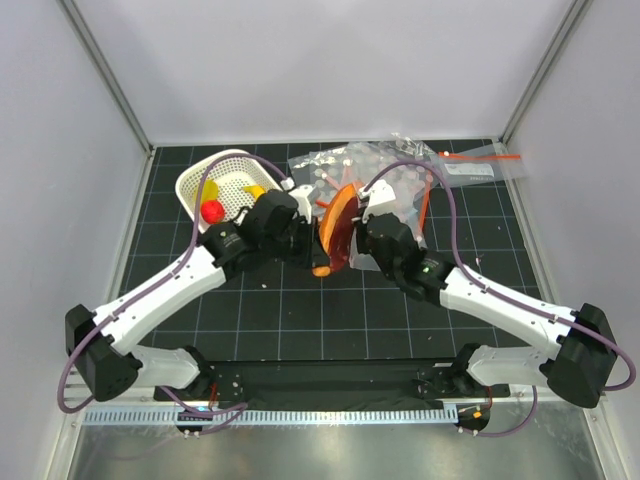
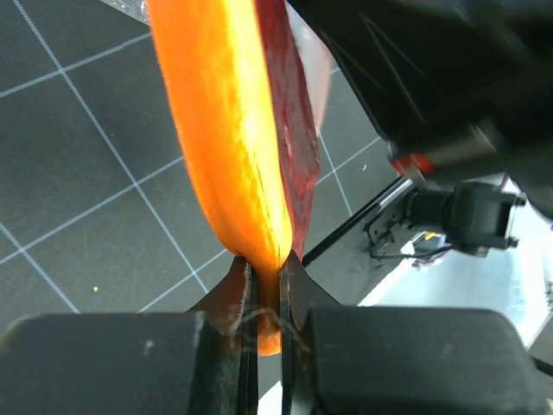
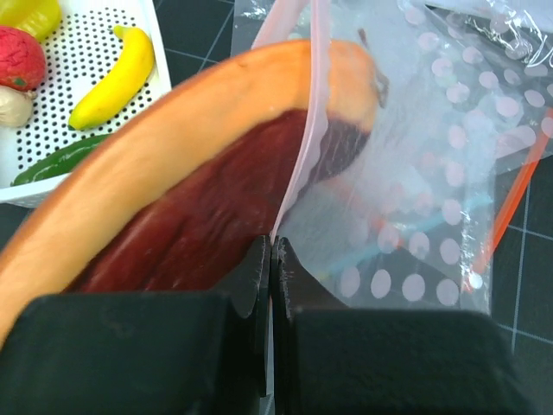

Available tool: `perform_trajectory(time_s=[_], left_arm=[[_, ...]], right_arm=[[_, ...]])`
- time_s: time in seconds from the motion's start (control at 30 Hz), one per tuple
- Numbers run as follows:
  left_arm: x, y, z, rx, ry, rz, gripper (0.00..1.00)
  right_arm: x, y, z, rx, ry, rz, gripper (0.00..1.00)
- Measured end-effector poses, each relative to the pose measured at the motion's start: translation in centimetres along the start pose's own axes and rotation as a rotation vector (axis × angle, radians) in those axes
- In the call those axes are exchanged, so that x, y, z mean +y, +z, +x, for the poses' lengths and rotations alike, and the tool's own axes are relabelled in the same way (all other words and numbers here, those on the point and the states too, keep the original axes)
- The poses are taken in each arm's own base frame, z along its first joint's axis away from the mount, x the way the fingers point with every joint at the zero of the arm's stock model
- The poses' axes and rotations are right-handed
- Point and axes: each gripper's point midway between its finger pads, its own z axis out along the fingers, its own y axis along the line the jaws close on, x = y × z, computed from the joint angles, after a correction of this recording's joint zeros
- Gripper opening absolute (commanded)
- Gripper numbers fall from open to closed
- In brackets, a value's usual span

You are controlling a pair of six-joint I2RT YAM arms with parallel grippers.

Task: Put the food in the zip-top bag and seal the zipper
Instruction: Place the fake food in the zipper food storage bag.

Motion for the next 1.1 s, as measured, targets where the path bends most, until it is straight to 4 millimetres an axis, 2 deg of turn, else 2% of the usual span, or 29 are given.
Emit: perform_trajectory(time_s=[0.23,0.53,0.7,0.87,1.1], left_arm=[[2.0,2.1,-1.8,0.056,-0.101,-0.006,0.00],[0.5,3.0,-4.5,0.092,-0.091,-0.013,0.00],[1.5,4.1,-4.5,0.109,-0.111,-0.047,0.00],[2.2,5.3,-4.6,0.117,-0.138,-0.076,0.00],[2.2,5.9,-6.5,0.080,-0.160,-0.080,0.00]], right_arm=[[0.7,0.2,-0.1,-0.020,-0.003,-0.038,0.01],[1.7,0.1,-0.1,-0.024,-0.005,-0.090,0.01],[2.0,0.0,0.0,-0.023,0.015,-0.105,0.01],[2.2,-1.2,-0.5,-0.041,0.092,-0.131,0.01],[3.0,-1.7,-0.9,-0.040,0.164,-0.177,0.01]])
